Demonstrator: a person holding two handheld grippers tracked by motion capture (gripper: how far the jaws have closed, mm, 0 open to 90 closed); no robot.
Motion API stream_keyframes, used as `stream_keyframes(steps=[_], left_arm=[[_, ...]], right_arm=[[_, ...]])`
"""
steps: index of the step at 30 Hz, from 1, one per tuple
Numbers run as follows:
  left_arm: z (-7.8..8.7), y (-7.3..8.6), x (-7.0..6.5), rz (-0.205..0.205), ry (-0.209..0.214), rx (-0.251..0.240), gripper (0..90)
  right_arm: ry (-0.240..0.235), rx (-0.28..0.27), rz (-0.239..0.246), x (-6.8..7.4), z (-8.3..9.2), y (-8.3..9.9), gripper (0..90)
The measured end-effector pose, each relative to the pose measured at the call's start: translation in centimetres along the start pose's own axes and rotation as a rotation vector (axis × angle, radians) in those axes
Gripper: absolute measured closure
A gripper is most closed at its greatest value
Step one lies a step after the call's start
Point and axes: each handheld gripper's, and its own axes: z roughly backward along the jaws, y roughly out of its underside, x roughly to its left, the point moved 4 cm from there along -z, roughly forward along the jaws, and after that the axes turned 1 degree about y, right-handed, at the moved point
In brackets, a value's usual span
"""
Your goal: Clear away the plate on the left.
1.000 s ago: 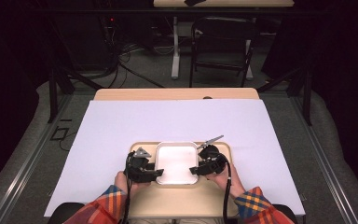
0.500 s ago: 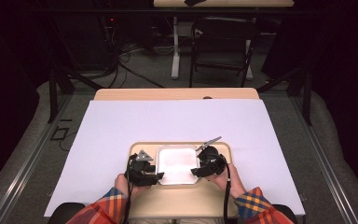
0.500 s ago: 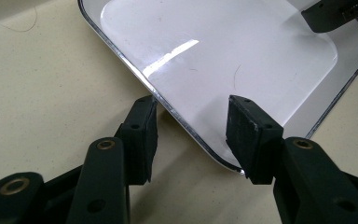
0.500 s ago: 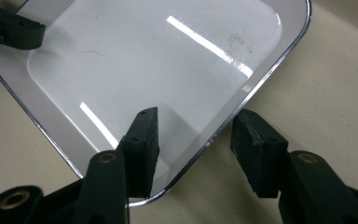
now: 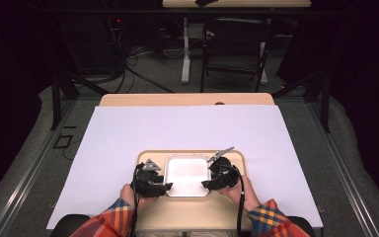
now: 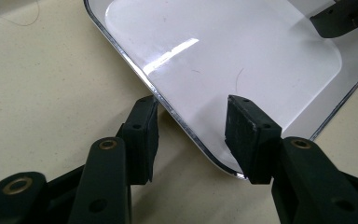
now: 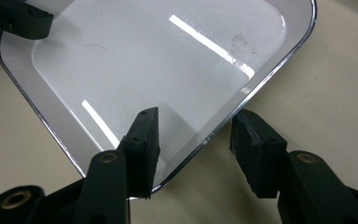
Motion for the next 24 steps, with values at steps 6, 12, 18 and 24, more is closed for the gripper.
stream_keyframes(steps=[6,12,18,24], left_arm=[[0.1,0.0,-0.2,-0.001,0.015,-0.004,51.9],[0.7,-0.4,0.1,-0.006,-0.021,-0.029,34.9],[2.4,-1.0,0.5,-0.054,-0.04,-0.096,25.0],[4.7,-1.7,0.0,-0.136,-0.063,-0.182,15.0]], right_arm=[[0.001,0.003,0.014,0.0,0.0,0.1,47.7],[0.021,-0.028,0.073,0.2,0.8,0.1,31.3],[0.072,-0.129,0.117,0.0,2.5,-0.1,13.9],[0.108,-0.245,0.155,-0.2,4.7,-0.1,3.7]])
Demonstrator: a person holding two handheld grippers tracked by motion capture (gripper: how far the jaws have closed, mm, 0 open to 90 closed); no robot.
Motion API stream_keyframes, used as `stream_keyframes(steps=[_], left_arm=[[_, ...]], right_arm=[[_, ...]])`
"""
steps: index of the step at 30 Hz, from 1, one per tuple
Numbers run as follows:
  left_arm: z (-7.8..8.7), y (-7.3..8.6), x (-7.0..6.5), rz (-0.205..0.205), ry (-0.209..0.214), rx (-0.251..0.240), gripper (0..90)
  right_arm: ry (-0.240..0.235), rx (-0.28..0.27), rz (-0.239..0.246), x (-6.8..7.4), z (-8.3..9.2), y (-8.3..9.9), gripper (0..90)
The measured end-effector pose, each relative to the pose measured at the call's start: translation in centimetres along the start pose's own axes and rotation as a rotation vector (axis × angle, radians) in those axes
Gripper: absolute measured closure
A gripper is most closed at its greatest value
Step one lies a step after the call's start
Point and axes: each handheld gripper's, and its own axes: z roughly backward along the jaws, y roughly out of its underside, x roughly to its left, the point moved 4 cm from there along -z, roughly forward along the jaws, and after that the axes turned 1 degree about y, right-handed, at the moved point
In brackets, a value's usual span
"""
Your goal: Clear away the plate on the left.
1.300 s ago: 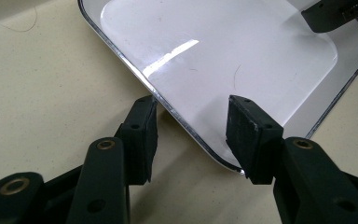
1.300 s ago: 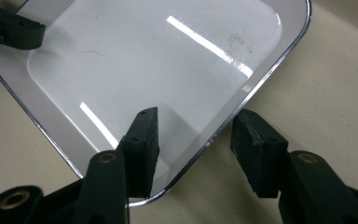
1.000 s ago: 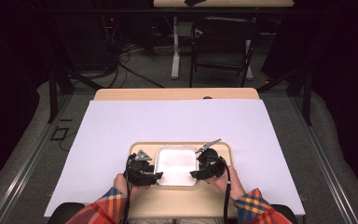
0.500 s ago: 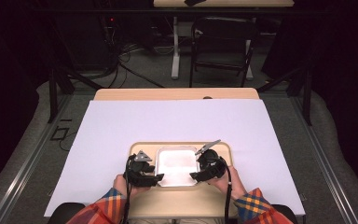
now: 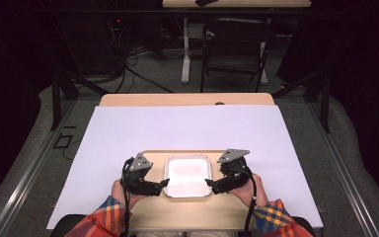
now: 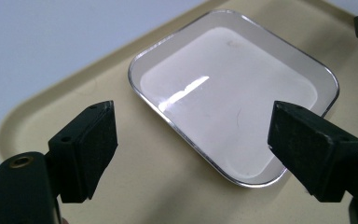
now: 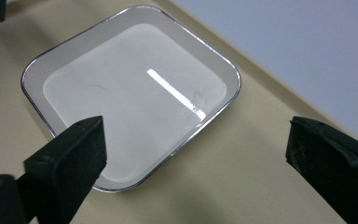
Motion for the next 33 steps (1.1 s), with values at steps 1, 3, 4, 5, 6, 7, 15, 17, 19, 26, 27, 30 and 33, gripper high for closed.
stream_keyframes(steps=[1,3,4,5,6,7,15,17,19,26,27,30,33], left_arm=[[0.3,-0.1,-0.1,-0.011,-0.003,-0.013,13.9],[0.8,-0.3,-0.1,-0.033,-0.016,-0.032,10.7],[1.1,-0.3,-0.1,-0.039,-0.017,-0.043,10.1],[1.3,-0.3,-0.1,-0.038,-0.019,-0.051,9.7],[1.5,-0.2,-0.1,-0.037,-0.018,-0.063,8.8],[1.7,-0.2,0.0,-0.045,-0.021,-0.067,7.9],[3.5,0.5,0.5,-0.043,-0.038,-0.122,5.4],[4.0,0.8,0.6,-0.048,-0.046,-0.136,4.5],[4.5,1.1,0.8,-0.049,-0.057,-0.155,3.0],[6.2,2.9,1.8,-0.028,-0.098,-0.192,1.0],[6.4,3.2,2.0,-0.021,-0.106,-0.19,0.9],[7.1,4.0,2.4,0.004,-0.121,-0.198,0.5],[7.7,4.5,2.8,0.017,-0.135,-0.206,0.5]], right_arm=[[0.006,-0.018,0.005,-0.1,0.3,0.0,1.4],[0.016,-0.062,0.008,-0.3,1.2,-0.1,0.0],[0.022,-0.083,0.012,-0.5,1.5,-0.1,0.0],[0.031,-0.106,0.011,-0.6,1.9,-0.1,0.0],[0.036,-0.129,0.011,-0.7,2.4,-0.1,0.0],[0.048,-0.159,0.011,-0.8,3.0,-0.1,0.0],[0.106,-0.286,0.021,-1.2,6.4,0.9,0.0],[0.125,-0.306,0.023,-1.4,7.0,1.4,0.0],[0.138,-0.325,0.025,-1.5,7.7,2.0,0.0],[0.203,-0.358,0.021,-1.8,9.6,4.2,0.0],[0.216,-0.355,0.017,-1.8,9.7,4.5,0.0],[0.23,-0.346,0.001,-1.9,10.1,5.7,0.0],[0.247,-0.338,-0.013,-2.0,10.5,6.5,0.0]])
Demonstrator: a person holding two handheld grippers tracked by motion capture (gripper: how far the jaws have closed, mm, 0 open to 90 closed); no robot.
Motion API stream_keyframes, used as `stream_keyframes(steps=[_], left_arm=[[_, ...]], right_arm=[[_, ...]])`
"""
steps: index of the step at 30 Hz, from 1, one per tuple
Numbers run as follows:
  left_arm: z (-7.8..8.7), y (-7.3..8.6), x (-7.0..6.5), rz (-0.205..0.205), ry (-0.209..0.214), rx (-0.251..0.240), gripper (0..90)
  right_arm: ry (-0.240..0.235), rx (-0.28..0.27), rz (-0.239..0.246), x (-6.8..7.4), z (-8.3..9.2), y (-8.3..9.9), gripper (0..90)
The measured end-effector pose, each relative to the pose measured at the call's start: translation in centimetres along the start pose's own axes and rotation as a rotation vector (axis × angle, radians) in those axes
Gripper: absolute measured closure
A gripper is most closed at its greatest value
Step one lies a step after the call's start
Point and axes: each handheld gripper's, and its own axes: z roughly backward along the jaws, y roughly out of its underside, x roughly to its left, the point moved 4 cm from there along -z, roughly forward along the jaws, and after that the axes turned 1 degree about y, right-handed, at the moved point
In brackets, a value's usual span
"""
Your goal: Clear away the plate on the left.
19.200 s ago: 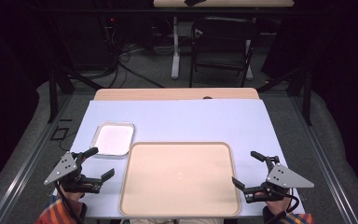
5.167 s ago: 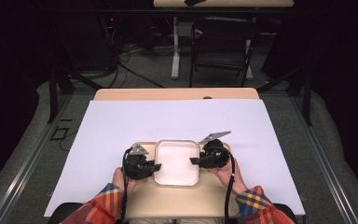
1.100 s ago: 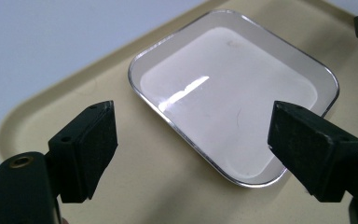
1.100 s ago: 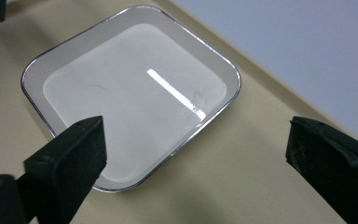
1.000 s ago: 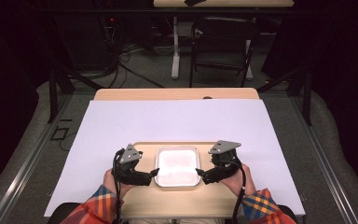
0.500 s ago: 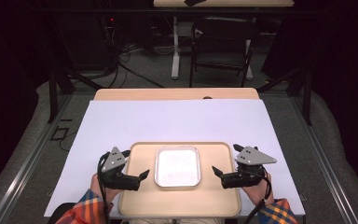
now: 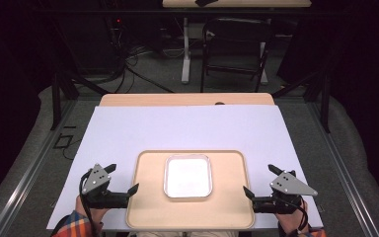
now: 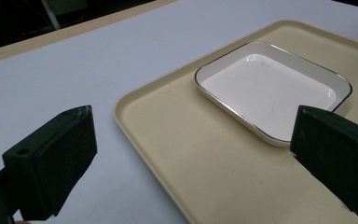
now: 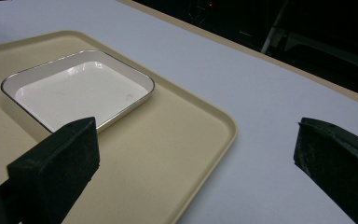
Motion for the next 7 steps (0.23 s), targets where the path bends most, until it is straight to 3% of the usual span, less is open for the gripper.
stream_keyframes(steps=[7], left_arm=[[0.66,0.87,0.72,0.028,-0.012,0.004,0.5]], right_arm=[[0.055,-0.006,-0.032,-0.91,1.12,0.77,0.0]])
